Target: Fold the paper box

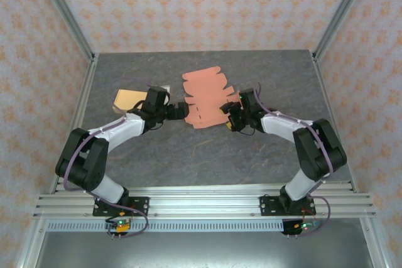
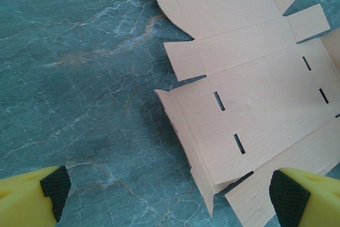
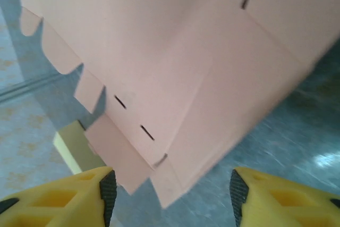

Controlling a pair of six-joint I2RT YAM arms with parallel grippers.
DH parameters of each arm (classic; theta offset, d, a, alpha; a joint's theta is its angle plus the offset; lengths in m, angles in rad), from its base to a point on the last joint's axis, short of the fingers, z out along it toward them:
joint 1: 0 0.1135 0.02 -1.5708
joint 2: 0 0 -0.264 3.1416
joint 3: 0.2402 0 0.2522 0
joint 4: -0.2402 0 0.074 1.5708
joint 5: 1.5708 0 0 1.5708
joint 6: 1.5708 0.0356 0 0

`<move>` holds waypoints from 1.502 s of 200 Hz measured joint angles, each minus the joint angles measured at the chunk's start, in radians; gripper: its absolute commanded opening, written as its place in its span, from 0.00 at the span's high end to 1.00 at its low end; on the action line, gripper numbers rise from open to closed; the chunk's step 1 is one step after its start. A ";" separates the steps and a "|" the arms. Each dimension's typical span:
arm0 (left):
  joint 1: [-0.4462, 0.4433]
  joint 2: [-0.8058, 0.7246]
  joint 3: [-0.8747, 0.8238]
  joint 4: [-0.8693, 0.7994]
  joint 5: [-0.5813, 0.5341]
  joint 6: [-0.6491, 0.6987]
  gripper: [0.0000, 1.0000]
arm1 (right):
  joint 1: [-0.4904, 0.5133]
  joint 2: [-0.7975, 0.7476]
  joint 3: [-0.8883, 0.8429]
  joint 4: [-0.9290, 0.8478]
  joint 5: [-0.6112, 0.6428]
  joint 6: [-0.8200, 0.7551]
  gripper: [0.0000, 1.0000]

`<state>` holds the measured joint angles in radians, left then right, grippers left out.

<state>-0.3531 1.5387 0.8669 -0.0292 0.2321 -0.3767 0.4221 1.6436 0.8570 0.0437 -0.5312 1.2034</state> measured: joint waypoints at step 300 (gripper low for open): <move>0.016 -0.027 -0.006 -0.035 -0.058 0.011 0.00 | 0.085 0.102 -0.035 0.145 0.240 0.134 1.00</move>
<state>-0.3374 1.5116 0.8604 -0.0647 0.1745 -0.3656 0.5072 1.7458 0.8219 0.1883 -0.2913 1.3376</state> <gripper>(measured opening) 0.998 0.045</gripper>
